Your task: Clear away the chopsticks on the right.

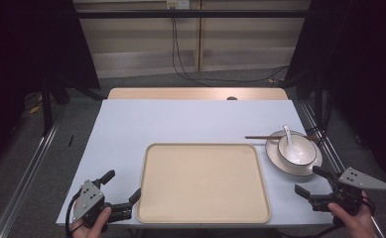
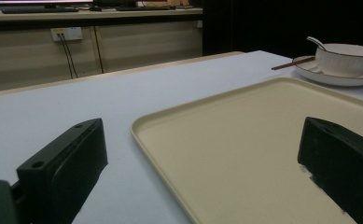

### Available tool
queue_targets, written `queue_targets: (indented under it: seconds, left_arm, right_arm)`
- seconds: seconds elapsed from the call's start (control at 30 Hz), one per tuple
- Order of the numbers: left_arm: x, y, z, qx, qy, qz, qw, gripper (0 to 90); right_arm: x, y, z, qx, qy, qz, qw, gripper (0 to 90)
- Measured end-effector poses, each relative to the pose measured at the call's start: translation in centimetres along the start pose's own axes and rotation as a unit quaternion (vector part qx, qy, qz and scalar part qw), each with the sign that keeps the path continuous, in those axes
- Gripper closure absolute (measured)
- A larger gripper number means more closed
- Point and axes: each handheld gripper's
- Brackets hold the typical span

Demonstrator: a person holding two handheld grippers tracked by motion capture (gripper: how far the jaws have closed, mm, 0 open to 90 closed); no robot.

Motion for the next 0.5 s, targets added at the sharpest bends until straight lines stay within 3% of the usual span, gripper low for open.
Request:
queue_targets:
  seconds: [0.07, 0.13, 0.2, 0.4, 0.5]
  left_arm:
    - [0.0, 0.0, 0.0, 0.012, 0.000, 0.001, 0.9999, 1.2]
    - [0.0, 0.1, 0.0, 0.013, 0.006, -0.001, 0.9999, 1.3]
    - [0.0, 0.1, 0.1, 0.007, 0.011, -0.003, 0.9999, 1.2]
    - [0.1, 0.1, -0.1, 0.005, 0.002, -0.011, 0.9999, 1.1]
    - [0.2, 0.3, 0.1, 0.004, 0.002, -0.019, 0.9998, 1.1]
  right_arm:
    - [0.0, 0.1, 0.1, -0.002, -0.002, -0.005, 1.0000, 3.1]
    - [0.1, 0.4, 0.1, -0.013, -0.003, -0.017, 0.9998, 9.1]
    - [0.0, 0.5, 0.2, -0.021, -0.004, -0.026, 0.9994, 4.8]
    - [-0.1, -0.3, 0.9, -0.020, -0.010, -0.027, 0.9994, 8.1]
    - [-0.4, -1.0, 1.7, -0.019, 0.010, -0.014, 0.9997, 8.5]
Point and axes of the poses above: each handheld gripper's, and its own axes: y roughly forward along the jaws, x roughly out of its underside, z roughly to its right, and after that the axes turned 14 degrees about -x, right-handed
